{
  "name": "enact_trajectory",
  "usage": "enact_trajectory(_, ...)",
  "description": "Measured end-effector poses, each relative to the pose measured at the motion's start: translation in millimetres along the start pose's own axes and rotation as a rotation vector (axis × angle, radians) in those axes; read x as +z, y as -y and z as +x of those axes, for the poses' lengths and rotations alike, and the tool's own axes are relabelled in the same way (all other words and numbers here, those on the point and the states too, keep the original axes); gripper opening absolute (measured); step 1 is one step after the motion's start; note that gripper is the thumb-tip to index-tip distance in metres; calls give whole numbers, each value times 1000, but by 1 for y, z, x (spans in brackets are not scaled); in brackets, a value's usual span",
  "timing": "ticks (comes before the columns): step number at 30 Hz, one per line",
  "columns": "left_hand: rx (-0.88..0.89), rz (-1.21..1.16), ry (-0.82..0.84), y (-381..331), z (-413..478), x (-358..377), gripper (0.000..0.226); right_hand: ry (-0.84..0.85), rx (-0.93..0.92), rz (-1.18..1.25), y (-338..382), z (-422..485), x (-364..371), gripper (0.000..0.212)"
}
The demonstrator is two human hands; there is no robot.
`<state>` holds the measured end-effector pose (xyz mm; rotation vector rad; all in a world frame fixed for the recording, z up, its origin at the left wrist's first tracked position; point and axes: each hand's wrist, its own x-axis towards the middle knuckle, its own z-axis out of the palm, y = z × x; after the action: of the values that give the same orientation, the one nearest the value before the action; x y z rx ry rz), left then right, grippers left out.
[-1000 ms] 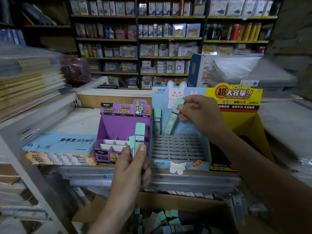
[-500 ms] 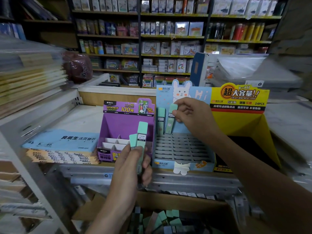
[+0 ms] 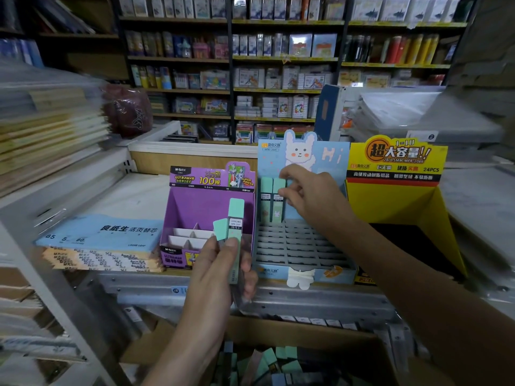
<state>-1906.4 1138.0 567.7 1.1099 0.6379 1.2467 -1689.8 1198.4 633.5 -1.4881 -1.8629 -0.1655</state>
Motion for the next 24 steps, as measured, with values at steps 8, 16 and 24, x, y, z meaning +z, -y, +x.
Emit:
enact_trajectory(8, -4, -16, 14, 1, -1, 0, 19, 44, -44, -200, 5, -3, -1, 20)
enact_trajectory(16, 12, -6, 46, -1, -3, 10, 18, -61, 170, 374, 24, -19, -18, 7)
enact_trajectory(24, 16, 38, 98, -5, -4, 26, 14, 209, 267, 785, 48, -36, -33, 8)
